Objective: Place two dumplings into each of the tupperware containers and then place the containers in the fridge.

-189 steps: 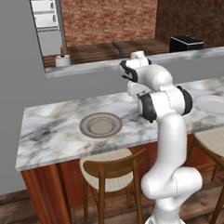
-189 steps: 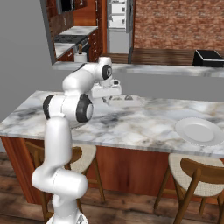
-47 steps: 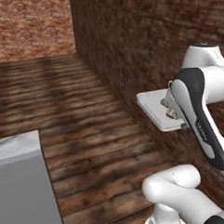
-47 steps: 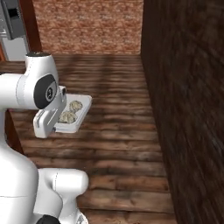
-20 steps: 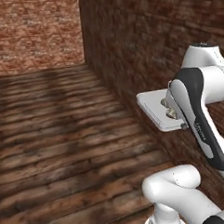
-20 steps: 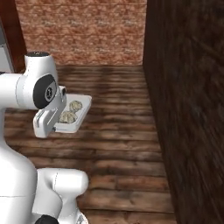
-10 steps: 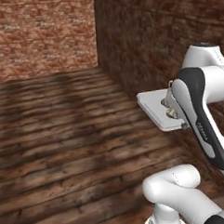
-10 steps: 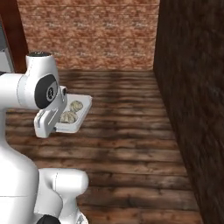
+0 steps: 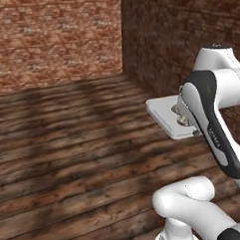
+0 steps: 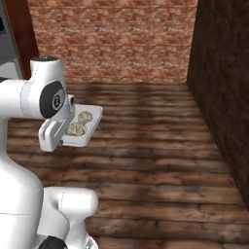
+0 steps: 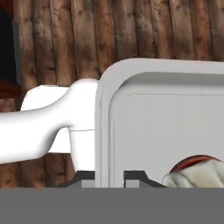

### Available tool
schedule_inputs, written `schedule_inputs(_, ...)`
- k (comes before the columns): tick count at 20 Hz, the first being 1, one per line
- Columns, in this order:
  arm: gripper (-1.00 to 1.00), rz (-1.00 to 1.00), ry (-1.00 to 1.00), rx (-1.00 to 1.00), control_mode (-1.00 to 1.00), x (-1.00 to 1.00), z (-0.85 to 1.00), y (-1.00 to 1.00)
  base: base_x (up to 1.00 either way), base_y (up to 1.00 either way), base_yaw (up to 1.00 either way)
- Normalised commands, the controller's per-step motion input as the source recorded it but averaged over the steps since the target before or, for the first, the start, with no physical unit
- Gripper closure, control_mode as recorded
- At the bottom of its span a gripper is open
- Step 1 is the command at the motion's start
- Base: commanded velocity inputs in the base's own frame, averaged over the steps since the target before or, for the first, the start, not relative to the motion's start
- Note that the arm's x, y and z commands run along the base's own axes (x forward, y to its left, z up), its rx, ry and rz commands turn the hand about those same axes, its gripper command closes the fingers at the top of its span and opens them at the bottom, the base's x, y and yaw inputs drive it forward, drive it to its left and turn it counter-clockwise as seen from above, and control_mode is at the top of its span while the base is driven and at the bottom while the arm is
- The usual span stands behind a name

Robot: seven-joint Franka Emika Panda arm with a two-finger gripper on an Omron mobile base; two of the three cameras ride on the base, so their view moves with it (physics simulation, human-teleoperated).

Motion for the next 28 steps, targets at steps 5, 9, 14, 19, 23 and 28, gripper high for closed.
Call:
schedule_inputs(5,1.00,0.00,0.00,0.00,1.00,0.00,0.00,0.00,0.18,0.67,0.00)
schedule_inputs(9,1.00,0.00,0.00,0.00,1.00,0.00,0.00,0.00,0.40,0.54,0.00)
schedule_inputs(14,1.00,0.00,0.00,0.00,1.00,0.00,0.00,0.00,0.43,0.41,0.00)
schedule_inputs(19,1.00,0.00,0.00,0.00,1.00,0.00,0.00,0.00,0.85,0.85,0.00)
schedule_inputs(23,1.00,0.00,0.00,0.00,1.00,0.00,0.00,0.00,1.00,1.00,0.00)
schedule_inputs(28,1.00,0.00,0.00,0.00,1.00,0.00,0.00,0.00,1.00,1.00,0.00)
